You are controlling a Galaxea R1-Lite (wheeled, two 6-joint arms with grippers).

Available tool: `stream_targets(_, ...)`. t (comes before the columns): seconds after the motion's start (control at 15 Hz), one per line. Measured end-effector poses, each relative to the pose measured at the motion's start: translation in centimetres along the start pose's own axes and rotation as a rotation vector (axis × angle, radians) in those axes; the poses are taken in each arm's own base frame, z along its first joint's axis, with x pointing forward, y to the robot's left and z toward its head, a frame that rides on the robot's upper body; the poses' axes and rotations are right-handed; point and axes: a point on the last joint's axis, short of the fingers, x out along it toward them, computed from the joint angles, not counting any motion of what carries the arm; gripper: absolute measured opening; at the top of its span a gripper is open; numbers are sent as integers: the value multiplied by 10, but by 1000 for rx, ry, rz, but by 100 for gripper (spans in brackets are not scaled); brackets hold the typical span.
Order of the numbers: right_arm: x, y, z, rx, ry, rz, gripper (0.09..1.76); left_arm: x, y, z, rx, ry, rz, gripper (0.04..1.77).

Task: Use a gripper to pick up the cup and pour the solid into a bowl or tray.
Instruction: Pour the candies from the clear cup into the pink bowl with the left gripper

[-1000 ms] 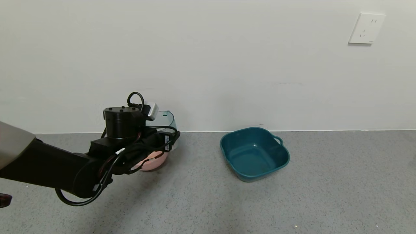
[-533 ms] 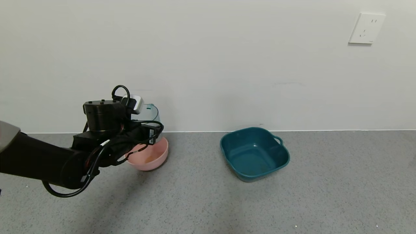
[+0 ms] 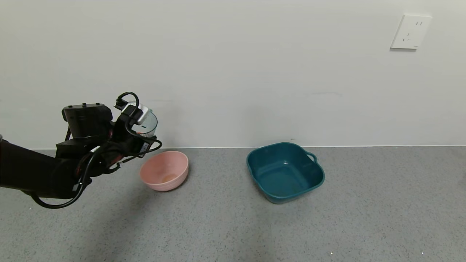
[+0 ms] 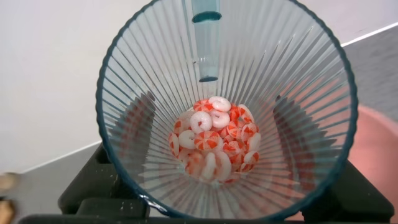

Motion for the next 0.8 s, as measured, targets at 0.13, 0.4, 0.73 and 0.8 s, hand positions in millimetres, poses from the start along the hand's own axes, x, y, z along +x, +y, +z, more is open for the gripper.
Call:
stream_targets(0.13, 0, 0, 0, 0, 0, 0, 171, 2, 7, -2, 91, 12, 22, 133)
stream_targets(0.4, 0, 0, 0, 0, 0, 0, 171, 4, 12, -1, 346, 28, 38, 133)
stream_targets(0.73, 0, 0, 0, 0, 0, 0, 171, 8, 17, -2, 694, 43, 56, 133)
stream_targets(0.8, 0, 0, 0, 0, 0, 0, 171, 9, 18, -3, 752, 50, 56, 133)
